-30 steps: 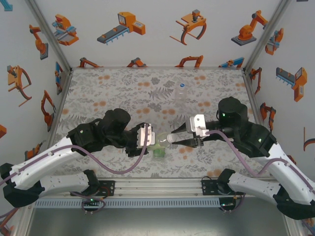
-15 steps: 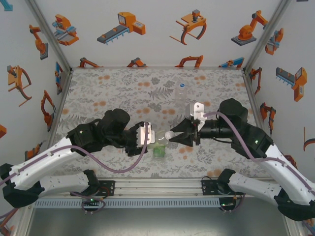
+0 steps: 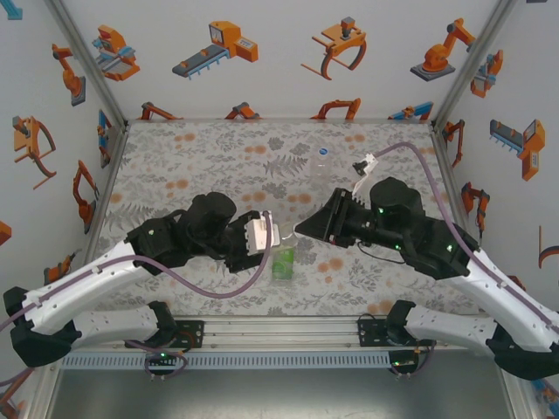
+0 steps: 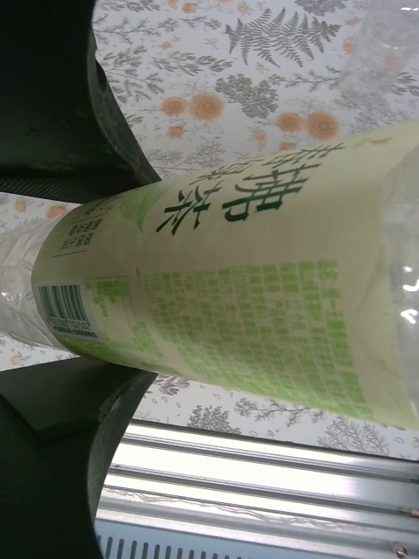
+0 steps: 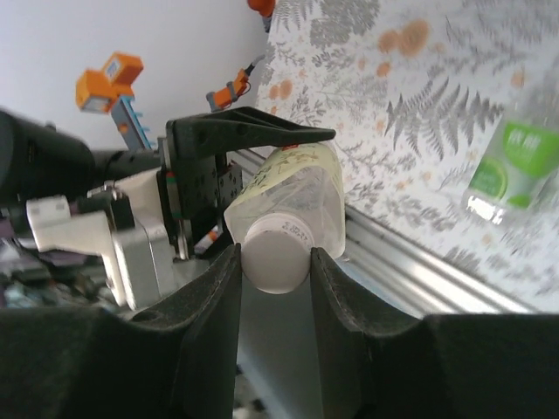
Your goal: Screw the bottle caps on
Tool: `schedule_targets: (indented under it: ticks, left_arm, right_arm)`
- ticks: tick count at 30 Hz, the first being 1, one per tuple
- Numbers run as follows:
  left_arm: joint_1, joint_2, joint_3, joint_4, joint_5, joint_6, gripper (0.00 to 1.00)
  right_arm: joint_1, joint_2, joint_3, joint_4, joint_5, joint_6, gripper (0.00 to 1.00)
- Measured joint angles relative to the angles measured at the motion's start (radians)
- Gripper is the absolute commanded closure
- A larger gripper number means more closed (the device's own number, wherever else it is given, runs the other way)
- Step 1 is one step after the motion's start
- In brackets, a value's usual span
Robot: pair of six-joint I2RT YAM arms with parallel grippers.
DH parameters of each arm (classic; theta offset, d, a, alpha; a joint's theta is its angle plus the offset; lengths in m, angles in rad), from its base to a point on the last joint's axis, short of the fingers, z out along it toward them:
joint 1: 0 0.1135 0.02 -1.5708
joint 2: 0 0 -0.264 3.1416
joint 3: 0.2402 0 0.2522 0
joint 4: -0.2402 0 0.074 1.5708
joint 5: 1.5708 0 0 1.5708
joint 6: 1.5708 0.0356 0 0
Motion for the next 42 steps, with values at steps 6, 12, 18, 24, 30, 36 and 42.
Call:
schedule_targets:
  ticks: [6, 12, 18, 24, 30, 36, 42]
  left_arm:
    - [0.006, 0.000, -0.004, -0.003, -0.023, -0.006, 0.95]
    - [-0.008, -0.010, -0.010, 0.021, 0.010, 0.002, 0.94]
    - [-0.009, -0.034, -0.013, 0.030, 0.040, 0.005, 0.95]
    - [-0.009, -0.055, -0.014, 0.035, 0.078, 0.005, 0.94]
    - [-0.009, -0.067, -0.014, 0.037, 0.133, 0.005, 0.94]
    - [-0.009, -0.069, -0.014, 0.033, 0.169, 0.005, 0.94]
    - [-0.009, -0.069, -0.011, 0.019, 0.194, 0.005, 0.95]
  right_arm:
    - [0.005, 0.059, 0.069, -0.080, 0.042, 0.090, 0.66]
    - [0.005, 0.077, 0.108, -0.079, 0.090, -0.070, 0.45]
    - [0.005, 0.069, 0.122, -0.017, 0.032, -0.362, 0.44]
    - [0.005, 0.040, 0.122, 0.060, -0.146, -0.741, 0.46]
    - [0.005, -0.002, 0.126, 0.066, -0.317, -1.113, 0.46]
    - [0.005, 0.047, 0.209, -0.053, -0.515, -1.408, 0.45]
    - [0.005, 0.094, 0.269, -0.153, -0.594, -1.554, 0.49]
